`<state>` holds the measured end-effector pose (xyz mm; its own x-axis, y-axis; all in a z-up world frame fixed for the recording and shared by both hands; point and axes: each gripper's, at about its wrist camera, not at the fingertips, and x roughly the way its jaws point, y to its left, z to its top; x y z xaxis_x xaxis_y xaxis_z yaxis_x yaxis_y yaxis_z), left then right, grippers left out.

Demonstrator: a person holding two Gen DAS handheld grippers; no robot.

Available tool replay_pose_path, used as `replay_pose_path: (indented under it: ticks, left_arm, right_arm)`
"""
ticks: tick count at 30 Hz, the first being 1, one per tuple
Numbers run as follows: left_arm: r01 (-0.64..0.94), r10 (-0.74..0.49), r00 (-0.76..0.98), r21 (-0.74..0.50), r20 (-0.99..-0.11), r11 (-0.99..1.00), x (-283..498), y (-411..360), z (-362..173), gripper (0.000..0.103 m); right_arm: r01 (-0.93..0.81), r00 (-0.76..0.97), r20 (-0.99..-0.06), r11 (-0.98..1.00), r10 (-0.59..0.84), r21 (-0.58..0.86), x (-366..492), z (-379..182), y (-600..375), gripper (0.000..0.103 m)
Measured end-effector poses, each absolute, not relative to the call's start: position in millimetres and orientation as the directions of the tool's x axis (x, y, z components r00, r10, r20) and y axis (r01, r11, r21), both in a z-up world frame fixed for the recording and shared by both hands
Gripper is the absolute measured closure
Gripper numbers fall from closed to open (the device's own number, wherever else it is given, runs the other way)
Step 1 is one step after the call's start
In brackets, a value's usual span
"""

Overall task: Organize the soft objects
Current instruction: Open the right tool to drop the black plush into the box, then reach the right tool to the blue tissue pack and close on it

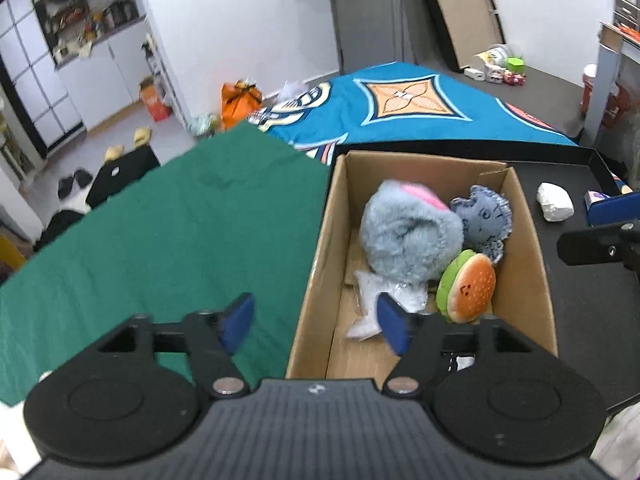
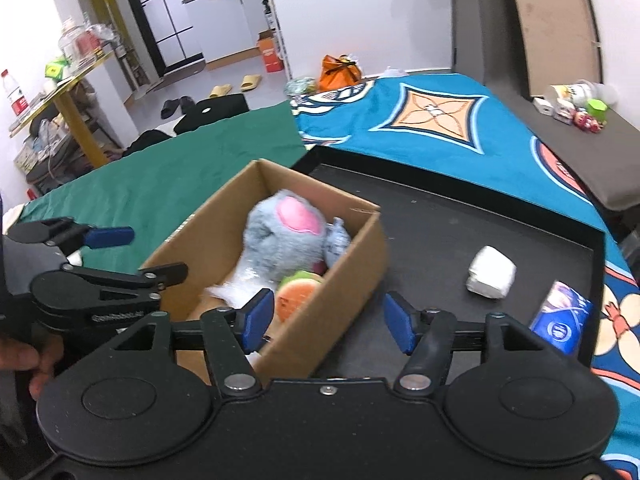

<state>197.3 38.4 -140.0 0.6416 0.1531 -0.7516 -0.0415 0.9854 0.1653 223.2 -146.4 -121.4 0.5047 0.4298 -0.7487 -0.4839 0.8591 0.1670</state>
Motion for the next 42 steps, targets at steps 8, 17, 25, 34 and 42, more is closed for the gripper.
replay_pose_path:
  ticks: [8, 17, 25, 34, 42]
  left_arm:
    - [-0.019, 0.119, 0.656, 0.141, -0.745, 0.99, 198, 34, -127, 0.025]
    - [-0.054, 0.153, 0.69, 0.161, -0.707, 0.986, 192, 32, -107, 0.018]
    - [-0.051, 0.132, 0.684, 0.133, -0.717, 0.99, 195, 27, -96, 0.018]
    - [-0.06, 0.162, 0.643, 0.163, -0.748, 0.985, 197, 20, -98, 0.018]
    - [-0.047, 0.154, 0.611, 0.158, -0.777, 0.986, 203, 20, -108, 0.018]
  right_arm:
    - [-0.446, 0.545, -0.722, 0.876, 0.427, 0.181, 223, -121, -185, 0.026]
    - [-0.376, 0.595, -0.698, 0.905, 0.4, 0.198, 227, -127, -221, 0.023]
    - [-0.317, 0.629, -0.669, 0.916, 0.397, 0.246, 227, -140, -244, 0.023]
    - [-0.23, 0.646, -0.659, 0.922, 0.385, 0.313, 227, -161, -273, 0.022]
    - [-0.149, 0.672, -0.653, 0.928, 0.349, 0.343, 228, -189, -292, 0.022]
